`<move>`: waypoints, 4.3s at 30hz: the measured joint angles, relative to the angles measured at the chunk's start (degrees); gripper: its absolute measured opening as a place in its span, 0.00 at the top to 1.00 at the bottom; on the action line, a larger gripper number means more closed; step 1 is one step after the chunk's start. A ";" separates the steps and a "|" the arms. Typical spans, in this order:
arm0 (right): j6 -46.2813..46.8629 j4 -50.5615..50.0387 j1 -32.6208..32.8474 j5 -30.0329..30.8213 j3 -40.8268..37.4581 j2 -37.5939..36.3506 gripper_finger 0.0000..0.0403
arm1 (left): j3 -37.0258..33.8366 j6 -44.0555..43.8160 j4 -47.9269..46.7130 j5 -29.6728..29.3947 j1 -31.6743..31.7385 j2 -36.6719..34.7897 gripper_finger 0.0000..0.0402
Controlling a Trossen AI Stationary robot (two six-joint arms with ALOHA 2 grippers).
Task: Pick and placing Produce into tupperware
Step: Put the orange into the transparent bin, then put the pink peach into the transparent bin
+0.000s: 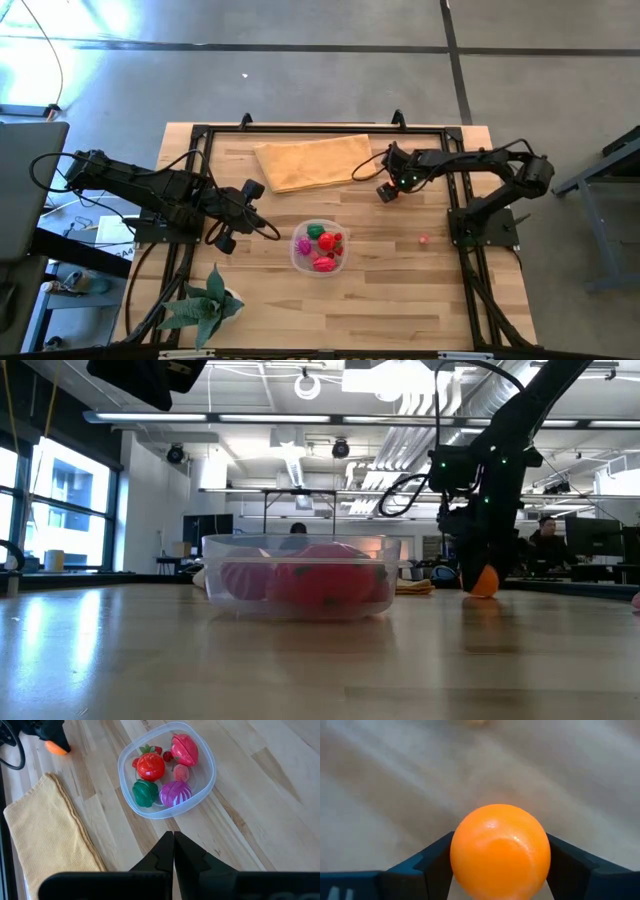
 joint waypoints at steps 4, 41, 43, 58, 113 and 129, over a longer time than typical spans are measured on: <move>-1.95 -4.36 0.09 -3.90 3.71 0.00 0.39 | 0.00 0.00 -0.01 0.00 -0.01 0.00 0.99; 1.41 -10.84 41.21 11.36 48.62 14.06 0.39 | 0.01 0.00 0.00 0.00 -0.01 0.02 0.99; -0.52 -7.94 41.83 10.84 48.58 18.02 0.39 | -0.01 0.00 0.00 0.00 0.00 0.01 0.99; -7.64 -1.13 41.68 6.54 48.58 32.26 0.39 | -0.01 0.00 0.00 0.00 0.00 0.02 0.99; -12.93 -20.15 39.45 8.41 61.96 32.22 0.30 | 0.00 0.00 0.00 0.00 0.01 0.00 0.99; 9.58 -60.61 44.26 22.77 65.11 16.41 0.30 | -0.01 0.00 0.13 0.00 -0.01 0.00 0.99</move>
